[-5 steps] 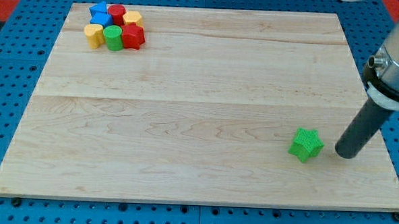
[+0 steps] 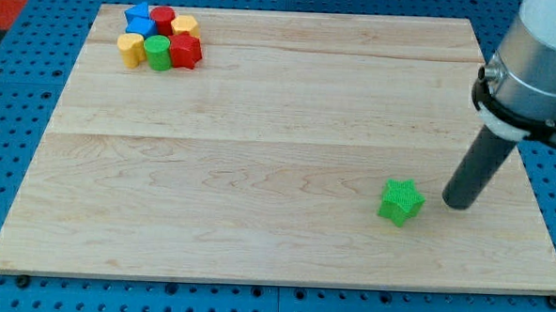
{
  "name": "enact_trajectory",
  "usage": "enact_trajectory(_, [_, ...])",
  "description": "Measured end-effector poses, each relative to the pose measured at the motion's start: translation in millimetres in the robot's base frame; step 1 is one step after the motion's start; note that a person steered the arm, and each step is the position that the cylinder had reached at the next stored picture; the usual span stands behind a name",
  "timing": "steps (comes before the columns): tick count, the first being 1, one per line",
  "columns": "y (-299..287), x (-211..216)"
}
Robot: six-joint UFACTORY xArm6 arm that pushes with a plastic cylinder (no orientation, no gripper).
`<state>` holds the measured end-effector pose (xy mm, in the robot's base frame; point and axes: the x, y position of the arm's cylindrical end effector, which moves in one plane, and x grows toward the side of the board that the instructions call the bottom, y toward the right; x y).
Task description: Slide the blue triangle left a bit
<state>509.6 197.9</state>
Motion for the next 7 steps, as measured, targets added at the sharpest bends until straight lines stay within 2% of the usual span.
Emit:
enact_trajectory(1, [-23.4,-41.0])
enact_trajectory(3, [-101.3,-83.2])
enact_trajectory(5, [-116.3,-117.7])
enact_trajectory(6, [-119.2,-120.3])
enact_trajectory(7, [-151.6,-157.0])
